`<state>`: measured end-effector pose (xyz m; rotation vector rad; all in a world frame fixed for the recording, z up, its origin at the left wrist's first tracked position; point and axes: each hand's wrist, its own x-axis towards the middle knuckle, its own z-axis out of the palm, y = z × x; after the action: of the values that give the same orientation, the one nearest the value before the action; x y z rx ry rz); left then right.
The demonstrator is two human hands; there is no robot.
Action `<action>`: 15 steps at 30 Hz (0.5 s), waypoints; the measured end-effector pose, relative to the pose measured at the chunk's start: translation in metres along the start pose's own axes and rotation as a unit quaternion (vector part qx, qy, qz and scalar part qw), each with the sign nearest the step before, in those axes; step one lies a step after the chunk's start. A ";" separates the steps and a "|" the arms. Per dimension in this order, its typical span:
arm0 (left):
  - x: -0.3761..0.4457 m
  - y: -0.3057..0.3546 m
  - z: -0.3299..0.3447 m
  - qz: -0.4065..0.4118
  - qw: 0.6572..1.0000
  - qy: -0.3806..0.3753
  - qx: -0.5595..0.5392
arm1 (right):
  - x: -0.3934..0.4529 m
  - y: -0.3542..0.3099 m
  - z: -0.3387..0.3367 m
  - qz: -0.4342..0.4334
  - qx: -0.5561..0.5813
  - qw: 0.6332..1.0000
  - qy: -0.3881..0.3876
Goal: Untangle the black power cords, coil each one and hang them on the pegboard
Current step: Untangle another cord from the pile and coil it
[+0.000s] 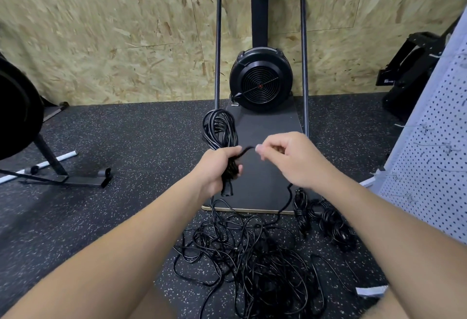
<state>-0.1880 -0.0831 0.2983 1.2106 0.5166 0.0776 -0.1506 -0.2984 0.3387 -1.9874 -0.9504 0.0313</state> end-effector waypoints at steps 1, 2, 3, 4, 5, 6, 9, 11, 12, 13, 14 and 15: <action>0.000 0.001 0.001 0.005 1.000 0.002 -0.010 | 0.002 0.002 0.001 0.023 -0.015 0.999 0.030; 0.000 0.002 0.002 0.013 1.000 0.002 -0.021 | 0.005 0.006 0.001 0.050 -0.036 0.997 0.049; 0.000 0.003 0.003 0.022 0.999 -0.001 -0.037 | 0.007 0.008 -0.001 0.080 -0.064 0.993 0.050; 0.000 0.004 0.003 0.031 0.998 -0.003 -0.055 | 0.010 0.012 -0.003 0.113 -0.094 0.989 0.030; -0.001 0.005 0.002 0.039 0.997 -0.010 -0.068 | 0.010 0.015 -0.003 0.140 -0.123 0.982 -0.006; -0.001 0.005 0.002 0.043 0.996 -0.018 -0.070 | 0.010 0.018 -0.003 0.157 -0.158 0.973 -0.054; -0.006 0.004 0.004 0.043 0.996 -0.050 -0.063 | 0.008 0.012 0.009 0.161 -0.262 0.934 -0.182; -0.009 0.004 0.008 0.046 0.992 -0.060 -0.097 | 0.007 0.005 0.018 0.154 -0.245 0.932 -0.220; -0.011 0.005 0.009 0.048 0.991 -0.062 -0.105 | 0.007 0.003 0.019 0.152 -0.225 0.933 -0.236; -0.013 0.007 0.009 0.048 0.991 -0.061 -0.106 | 0.006 0.002 0.019 0.159 -0.197 0.937 -0.241; -0.014 0.009 0.008 0.049 0.992 -0.062 -0.103 | 0.005 0.004 0.019 0.161 -0.172 0.941 -0.243; -0.015 0.011 0.007 0.051 0.991 -0.068 -0.101 | 0.004 0.005 0.018 0.157 -0.151 0.945 -0.244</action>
<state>-0.1961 -0.0902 0.3156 1.0360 0.3200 0.1303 -0.1513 -0.2848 0.3254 -2.4636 -0.9726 0.6159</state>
